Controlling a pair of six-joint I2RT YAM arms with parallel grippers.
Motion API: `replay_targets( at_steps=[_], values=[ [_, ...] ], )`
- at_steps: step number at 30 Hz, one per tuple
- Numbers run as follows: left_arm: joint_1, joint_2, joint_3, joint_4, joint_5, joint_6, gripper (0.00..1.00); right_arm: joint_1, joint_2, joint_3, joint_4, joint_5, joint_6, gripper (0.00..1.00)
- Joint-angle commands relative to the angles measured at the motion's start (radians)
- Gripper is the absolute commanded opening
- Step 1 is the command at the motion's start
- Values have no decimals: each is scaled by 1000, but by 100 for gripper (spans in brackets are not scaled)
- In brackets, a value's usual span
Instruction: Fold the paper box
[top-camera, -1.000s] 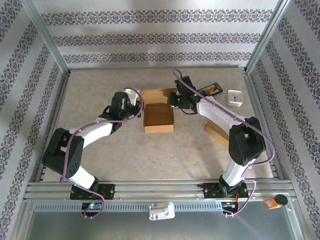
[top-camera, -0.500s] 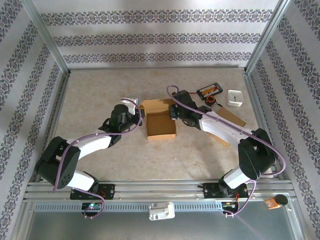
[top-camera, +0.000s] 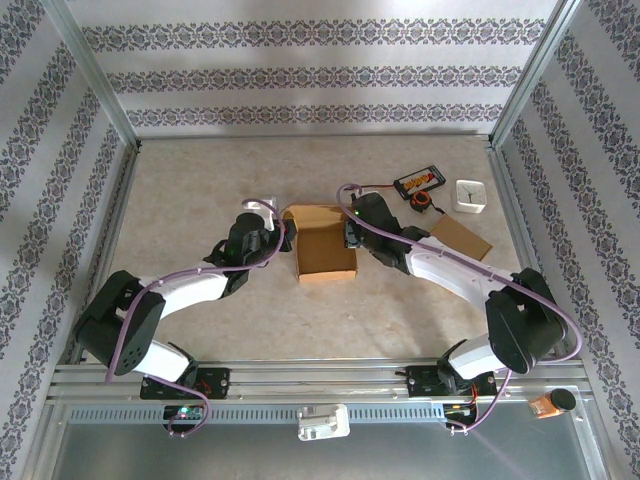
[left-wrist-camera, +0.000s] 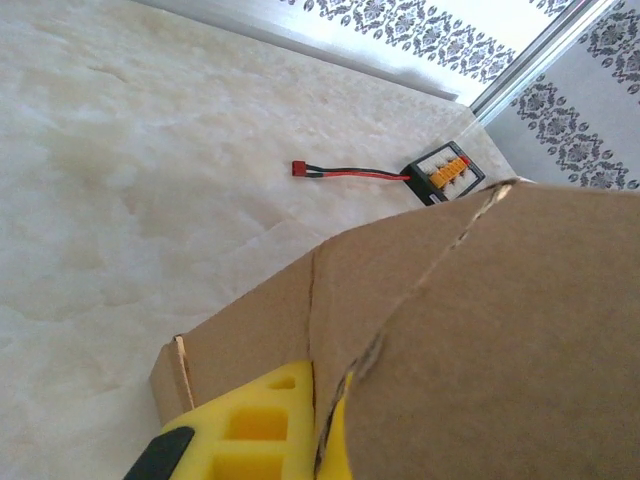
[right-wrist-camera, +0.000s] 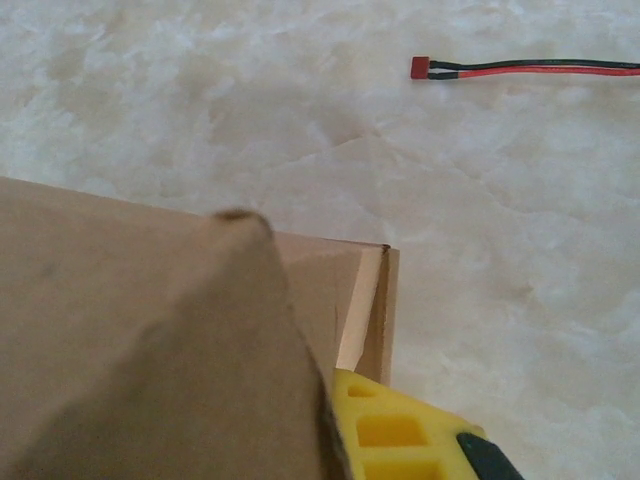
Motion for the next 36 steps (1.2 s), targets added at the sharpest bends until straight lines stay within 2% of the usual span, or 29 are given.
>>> replay_targets(
  at_steps=[1,6,11,22,27,30,35,36],
  values=[
    [-68,66,32,-100,188,-53,0,35,0,-35,-36,-76,-28,8],
    [-112,64,12,-160,89,-16,0,43,-19,-52,-24,-73,-38,8],
    [-128,15,-72,-133,1,28,0,48,-52,-106,1,-54,-52,8],
    [-167,7,-202,18,30,11,0,121,-107,-279,112,-3,-62,13],
    [-192,5,-256,91,-2,-22,6,149,-121,-311,124,37,-43,15],
    [-204,-36,-267,77,-20,-17,16,156,-164,-330,112,49,-26,21],
    [-226,-145,-263,-9,-61,8,19,160,-279,-369,73,43,-4,39],
    [-228,-170,-264,-28,-71,10,22,160,-314,-379,59,39,-2,42]
  ],
)
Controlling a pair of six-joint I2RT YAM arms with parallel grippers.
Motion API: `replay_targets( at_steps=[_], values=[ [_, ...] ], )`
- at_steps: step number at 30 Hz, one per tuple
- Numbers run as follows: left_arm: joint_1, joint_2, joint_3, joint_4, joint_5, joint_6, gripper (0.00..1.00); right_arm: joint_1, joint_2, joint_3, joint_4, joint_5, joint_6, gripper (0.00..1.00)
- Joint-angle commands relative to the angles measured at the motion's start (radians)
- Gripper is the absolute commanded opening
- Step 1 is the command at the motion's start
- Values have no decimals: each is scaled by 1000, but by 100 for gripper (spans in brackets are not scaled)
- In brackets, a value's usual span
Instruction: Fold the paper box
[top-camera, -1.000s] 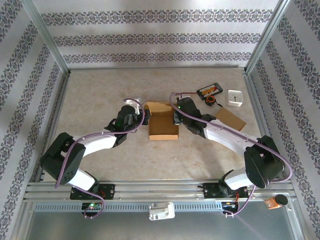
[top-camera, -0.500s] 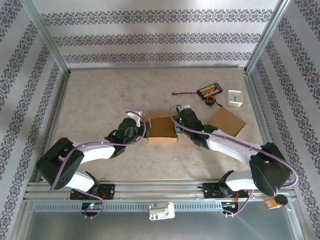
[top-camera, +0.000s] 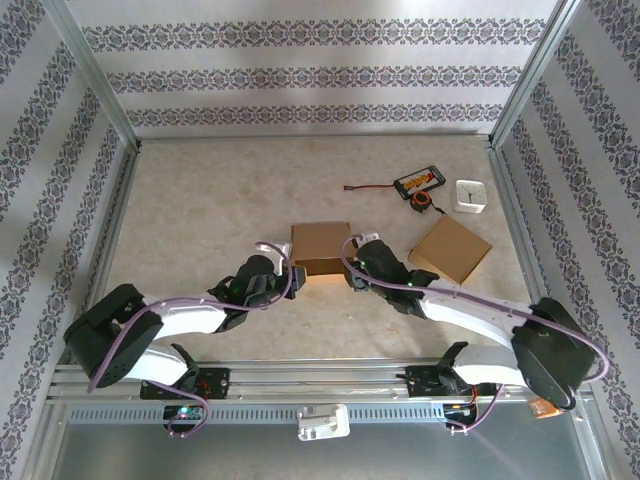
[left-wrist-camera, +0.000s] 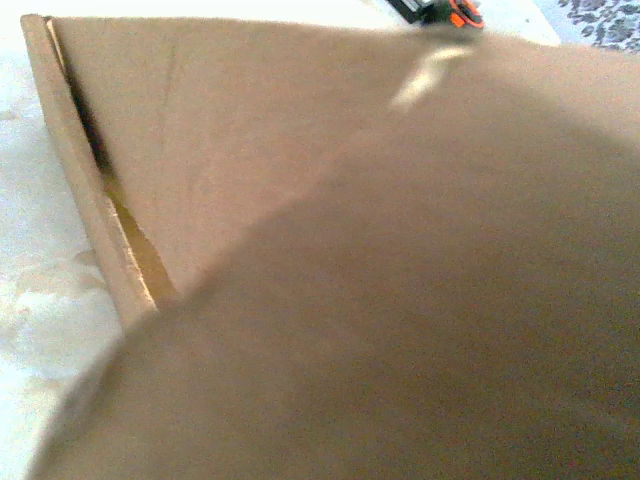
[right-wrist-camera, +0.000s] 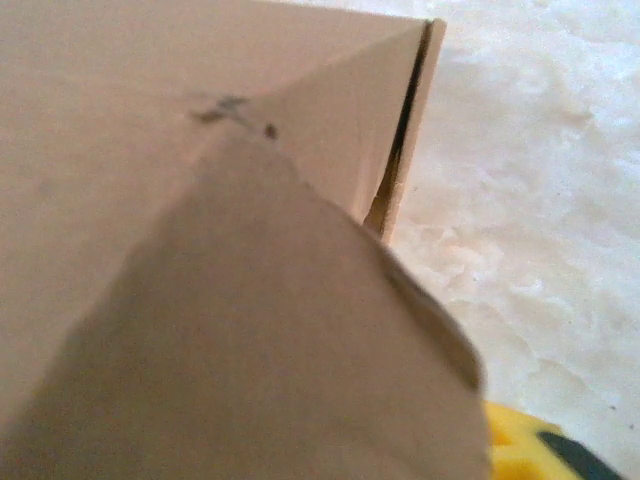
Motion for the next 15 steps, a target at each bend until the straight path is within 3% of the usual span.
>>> replay_targets(
  at_steps=[1,7,12,15],
  values=[
    [-23,-88,-11,-81,-34,15,23,10,-100,-32,-43,-9,16,46],
    [-47,-233,-6,-233,-99,30,24,8,-278,-75,-107,-76,-2,69],
    [-101,-385,12,-359,-123,-1,24,3,-440,-32,-190,-143,22,77],
    [-138,-462,91,-516,-103,7,27,-10,-513,29,-245,-141,49,79]
  ],
)
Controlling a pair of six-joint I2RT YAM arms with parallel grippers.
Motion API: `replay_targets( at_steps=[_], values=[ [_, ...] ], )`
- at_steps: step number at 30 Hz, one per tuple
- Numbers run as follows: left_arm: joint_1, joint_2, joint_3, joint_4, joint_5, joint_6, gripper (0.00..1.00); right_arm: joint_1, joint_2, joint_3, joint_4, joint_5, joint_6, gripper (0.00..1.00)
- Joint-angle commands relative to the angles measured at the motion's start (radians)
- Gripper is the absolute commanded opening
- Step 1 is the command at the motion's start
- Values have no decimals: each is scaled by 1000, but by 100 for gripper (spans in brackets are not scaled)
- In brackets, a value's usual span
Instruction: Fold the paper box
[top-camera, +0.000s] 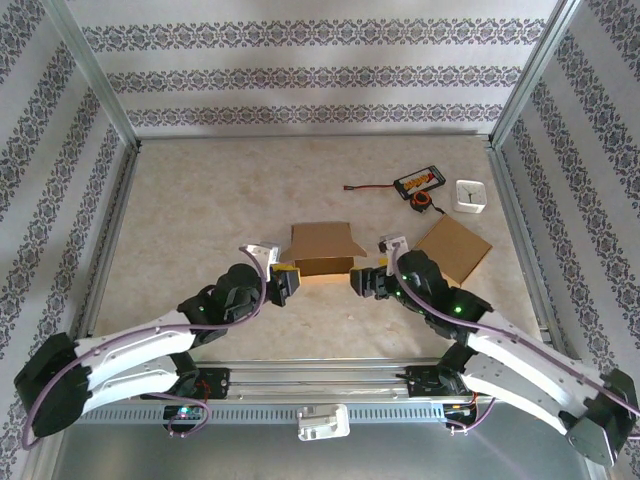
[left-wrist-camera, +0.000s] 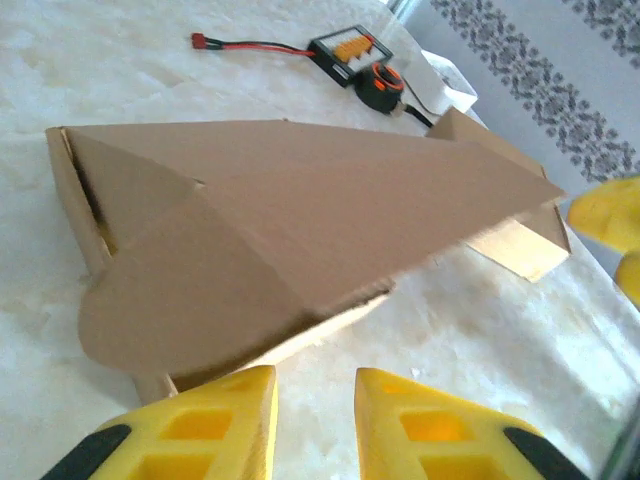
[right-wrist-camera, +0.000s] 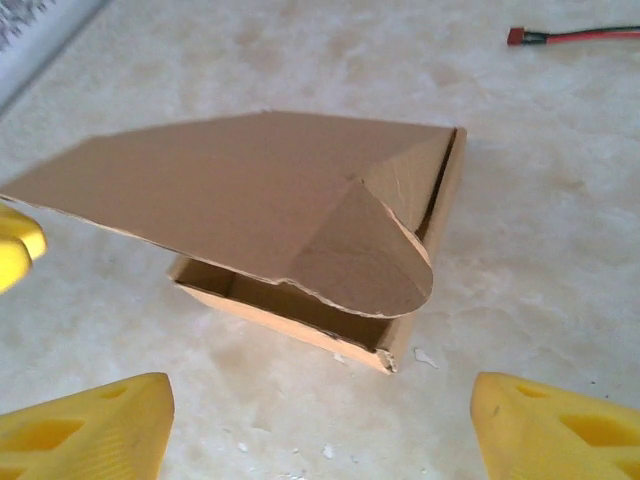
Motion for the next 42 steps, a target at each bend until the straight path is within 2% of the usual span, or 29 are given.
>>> replay_targets(
  at_steps=[1,5,8,11,14,17,20,24,30,34,42],
  values=[
    [-45,-74,110,-231,-10,2,27,-16,-62,92,-79,-30,42,79],
    [-63,-128,258,-390,-67,-35,27,-107,-14,229,-156,-107,97,78],
    [-26,-93,402,-555,-151,-117,23,-254,141,388,-288,-286,172,73],
    [98,12,527,-695,-43,-184,23,-366,304,523,-391,-468,212,68],
    [216,111,566,-711,67,-242,23,-416,443,623,-444,-556,197,60],
    [305,186,555,-672,137,-272,23,-423,556,672,-476,-572,176,53],
    [366,260,540,-617,225,-295,23,-421,639,676,-470,-617,178,52],
    [381,347,529,-543,338,-306,26,-419,712,641,-449,-636,177,53],
    [381,458,478,-378,491,-378,36,-406,790,614,-391,-667,198,47],
    [380,474,422,-272,521,-440,38,-391,827,606,-361,-671,214,43],
    [380,485,394,-265,505,-443,33,-370,851,559,-292,-655,253,38]
  ],
)
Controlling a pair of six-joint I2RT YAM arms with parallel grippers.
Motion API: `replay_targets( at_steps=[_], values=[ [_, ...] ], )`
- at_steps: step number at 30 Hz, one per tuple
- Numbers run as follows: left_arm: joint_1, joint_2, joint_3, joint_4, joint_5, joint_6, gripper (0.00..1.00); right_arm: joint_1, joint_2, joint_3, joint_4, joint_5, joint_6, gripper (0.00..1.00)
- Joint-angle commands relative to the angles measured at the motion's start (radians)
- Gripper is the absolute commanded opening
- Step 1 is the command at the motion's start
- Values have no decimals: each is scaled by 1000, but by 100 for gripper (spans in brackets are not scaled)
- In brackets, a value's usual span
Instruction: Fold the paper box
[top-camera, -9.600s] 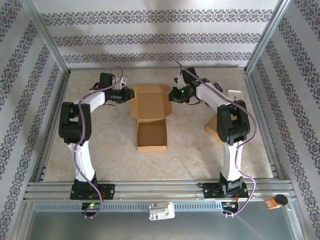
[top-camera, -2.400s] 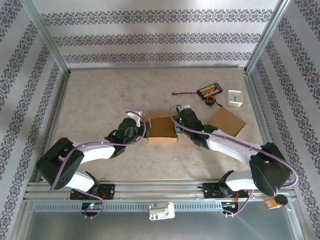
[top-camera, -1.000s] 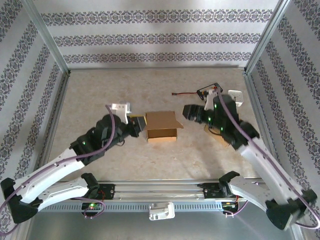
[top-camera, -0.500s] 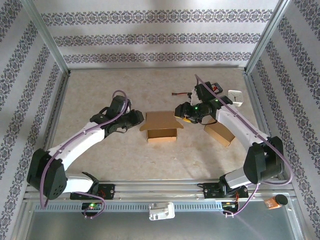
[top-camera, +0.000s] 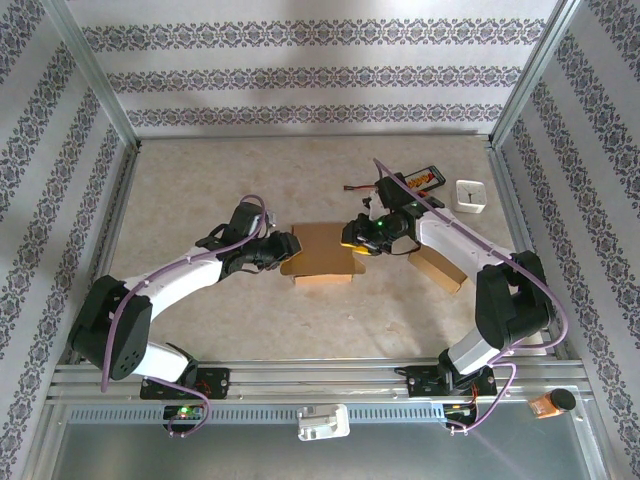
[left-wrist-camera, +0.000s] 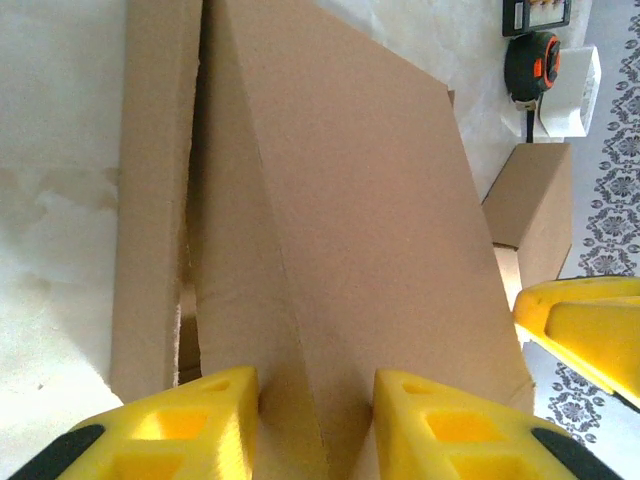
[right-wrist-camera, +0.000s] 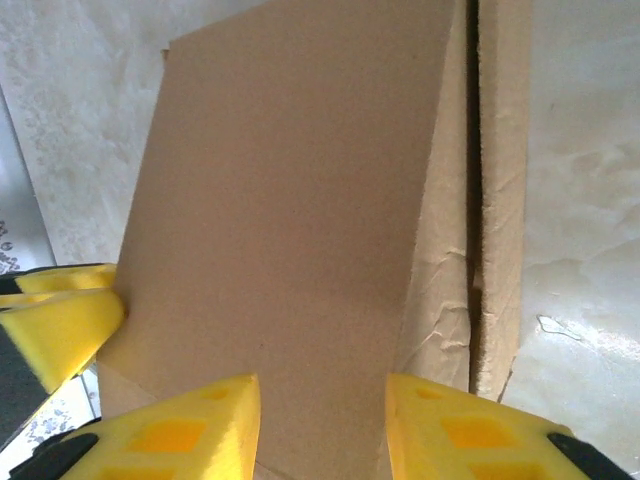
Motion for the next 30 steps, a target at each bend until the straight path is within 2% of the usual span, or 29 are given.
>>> replay_targets(
  at_steps=[1,7,14,17,21,25,30],
  values=[
    [7,13,-17,70,16,-29,32,10,14,-29,42,1,26,38],
    [6,38,-33,184,57,-84,30,8,-1,-32,41,16,24,39],
    [5,40,-31,68,-7,8,29,21,3,-52,49,72,-4,38],
    [6,37,-47,58,-26,33,29,34,10,-66,52,144,-29,37],
    [6,31,-54,34,-45,62,29,34,14,-83,62,158,-28,35],
    [6,5,-41,-10,-74,107,30,34,-33,-50,34,167,-25,41],
    [5,-62,-9,-64,-161,187,44,31,-99,-22,24,233,-29,52]
  ],
)
